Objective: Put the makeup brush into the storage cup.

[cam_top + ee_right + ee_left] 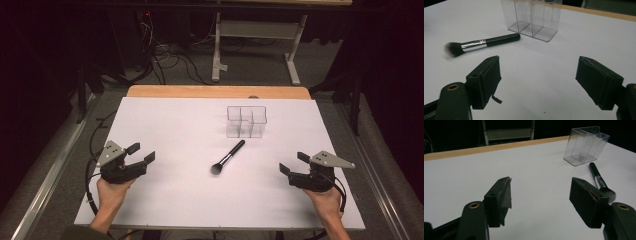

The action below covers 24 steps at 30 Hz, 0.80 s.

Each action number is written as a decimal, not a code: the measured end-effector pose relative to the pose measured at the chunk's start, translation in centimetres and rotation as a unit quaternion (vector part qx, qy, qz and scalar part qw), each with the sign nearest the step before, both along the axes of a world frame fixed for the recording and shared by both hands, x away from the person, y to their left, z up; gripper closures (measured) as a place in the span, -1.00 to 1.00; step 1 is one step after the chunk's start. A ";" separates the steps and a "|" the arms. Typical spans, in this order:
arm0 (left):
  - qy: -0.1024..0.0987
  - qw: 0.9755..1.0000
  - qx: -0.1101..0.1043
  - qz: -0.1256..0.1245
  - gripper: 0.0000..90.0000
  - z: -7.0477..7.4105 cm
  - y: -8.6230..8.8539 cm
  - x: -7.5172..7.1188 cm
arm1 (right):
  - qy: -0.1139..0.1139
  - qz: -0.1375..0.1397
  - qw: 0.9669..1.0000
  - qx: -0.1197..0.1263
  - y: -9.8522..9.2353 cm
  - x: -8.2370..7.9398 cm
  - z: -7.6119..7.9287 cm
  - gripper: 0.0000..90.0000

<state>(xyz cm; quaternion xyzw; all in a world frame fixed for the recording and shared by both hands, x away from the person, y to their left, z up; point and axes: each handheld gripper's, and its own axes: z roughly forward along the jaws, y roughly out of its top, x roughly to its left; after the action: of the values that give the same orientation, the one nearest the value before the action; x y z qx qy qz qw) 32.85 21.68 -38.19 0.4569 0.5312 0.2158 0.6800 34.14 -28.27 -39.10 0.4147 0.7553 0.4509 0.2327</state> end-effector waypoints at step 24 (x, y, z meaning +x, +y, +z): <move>-0.004 1.000 -0.001 -0.002 -0.27 0.0 -0.2 -0.2 | -0.024 -0.001 1.000 0.003 -0.1 -0.3 0.4 -0.52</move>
<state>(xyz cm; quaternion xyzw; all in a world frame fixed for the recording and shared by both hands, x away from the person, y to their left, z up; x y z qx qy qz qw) 32.70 21.50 -38.20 0.4568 0.5273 0.2157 0.6832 33.87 -28.41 -38.74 0.4050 0.7482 0.4625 0.2495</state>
